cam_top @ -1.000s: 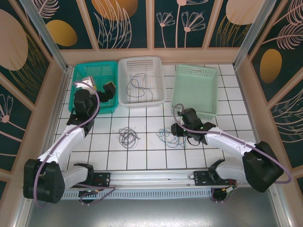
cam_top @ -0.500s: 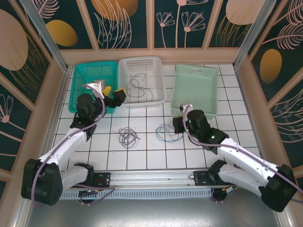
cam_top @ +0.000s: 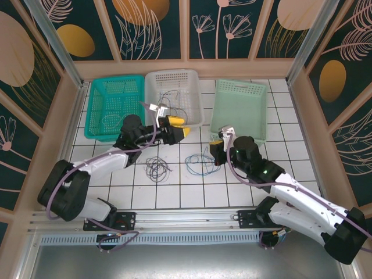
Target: Untangle the cables
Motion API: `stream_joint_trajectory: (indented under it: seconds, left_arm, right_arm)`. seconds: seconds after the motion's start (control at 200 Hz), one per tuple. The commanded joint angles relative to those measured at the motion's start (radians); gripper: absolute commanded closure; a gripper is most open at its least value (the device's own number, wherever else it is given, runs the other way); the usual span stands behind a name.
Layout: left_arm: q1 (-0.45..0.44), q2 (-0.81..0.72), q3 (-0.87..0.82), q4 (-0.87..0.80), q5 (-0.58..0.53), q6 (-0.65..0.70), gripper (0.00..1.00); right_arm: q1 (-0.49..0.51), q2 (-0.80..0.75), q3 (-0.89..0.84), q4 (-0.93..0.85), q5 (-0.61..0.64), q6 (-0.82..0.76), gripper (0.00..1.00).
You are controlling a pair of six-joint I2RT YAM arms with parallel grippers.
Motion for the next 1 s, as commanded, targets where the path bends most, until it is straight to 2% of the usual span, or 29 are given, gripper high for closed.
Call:
stream_joint_trajectory:
  seconds: [0.0, 0.125, 0.28, 0.425, 0.581, 0.991]
  left_arm:
    - [-0.011, 0.086, 0.034, 0.279, 0.101, -0.248, 0.08]
    - [-0.038, 0.184, 0.058, 0.502, 0.125, -0.447, 0.1]
    - [-0.084, 0.25, 0.081, 0.623, 0.112, -0.569, 0.11]
    - [-0.12, 0.266, 0.115, 0.641, 0.108, -0.632, 0.13]
    - [-0.138, 0.303, 0.131, 0.633, 0.113, -0.68, 0.16]
    - [-0.154, 0.324, 0.116, 0.56, 0.101, -0.689, 0.18]
  right_arm:
    - [0.008, -0.032, -0.001, 0.06, -0.024, -0.063, 1.0]
    - [0.008, -0.057, -0.019, 0.074, -0.005, -0.087, 1.0]
    - [0.01, -0.064, -0.021, 0.076, 0.014, -0.102, 1.0]
    - [0.01, -0.052, -0.025, 0.094, 0.014, -0.117, 1.0]
    - [0.012, -0.041, -0.024, 0.107, 0.067, -0.127, 1.0]
    - [0.025, -0.062, -0.052, 0.182, 0.132, -0.131, 1.0]
